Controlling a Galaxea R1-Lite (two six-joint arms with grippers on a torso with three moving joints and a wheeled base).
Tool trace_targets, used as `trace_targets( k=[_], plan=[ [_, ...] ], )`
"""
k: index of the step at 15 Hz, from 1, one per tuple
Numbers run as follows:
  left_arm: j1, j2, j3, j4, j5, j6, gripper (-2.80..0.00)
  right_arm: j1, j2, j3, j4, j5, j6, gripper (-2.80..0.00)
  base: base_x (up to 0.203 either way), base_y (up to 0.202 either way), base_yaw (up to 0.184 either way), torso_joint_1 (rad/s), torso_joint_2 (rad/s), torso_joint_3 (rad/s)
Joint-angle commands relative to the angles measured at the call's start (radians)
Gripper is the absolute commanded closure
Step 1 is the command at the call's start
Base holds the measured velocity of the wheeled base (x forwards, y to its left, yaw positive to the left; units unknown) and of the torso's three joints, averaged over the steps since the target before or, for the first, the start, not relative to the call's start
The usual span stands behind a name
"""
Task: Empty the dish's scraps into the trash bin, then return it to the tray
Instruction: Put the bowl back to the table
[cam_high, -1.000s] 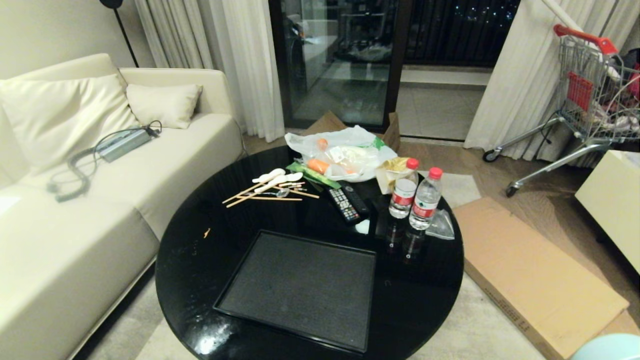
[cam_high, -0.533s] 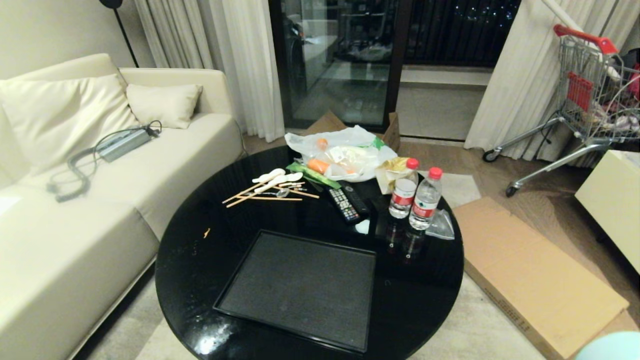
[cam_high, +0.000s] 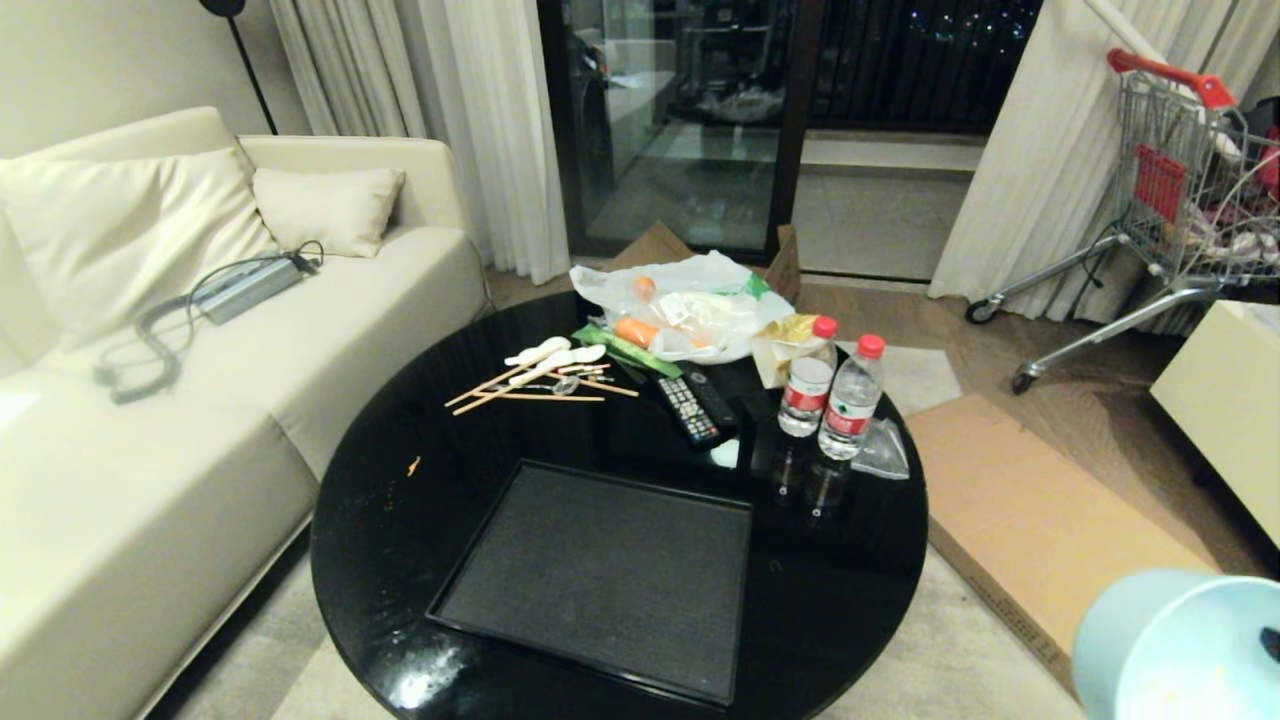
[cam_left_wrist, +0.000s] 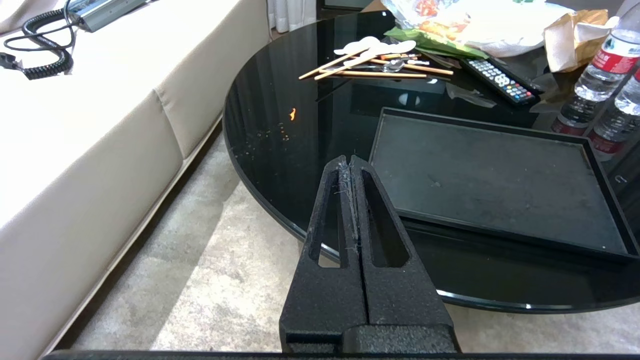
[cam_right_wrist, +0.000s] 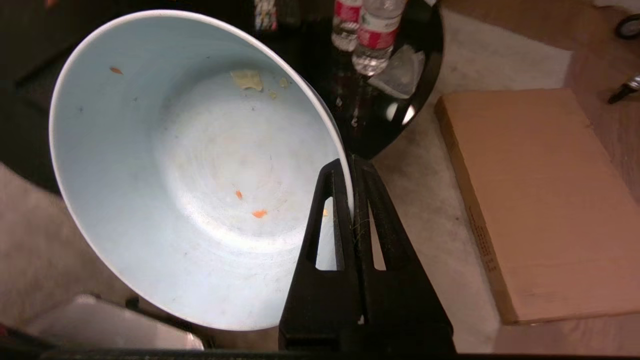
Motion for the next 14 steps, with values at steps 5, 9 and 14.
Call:
trace_targets(
  k=[5,9,14],
  plan=[
    [0.000,0.000,0.000,0.000,0.000,0.000,0.00,0.318,0.599,-0.229,-0.062,-0.087,-0.133,0.00,0.000,0.000,0.000,0.000,0.00,0.000],
    [0.000,0.000,0.000,-0.002,0.000,0.000,0.00,0.537,0.937,-0.353,-0.259,-0.313,-0.111,0.00,0.000,0.000,0.000,0.000,0.00,0.000],
    [0.000,0.000,0.000,0.000,0.000,0.000,0.00,0.733,1.264,-0.640,-0.303,-0.525,0.085,0.00,0.000,0.000,0.000,0.000,0.00,0.000]
  ],
)
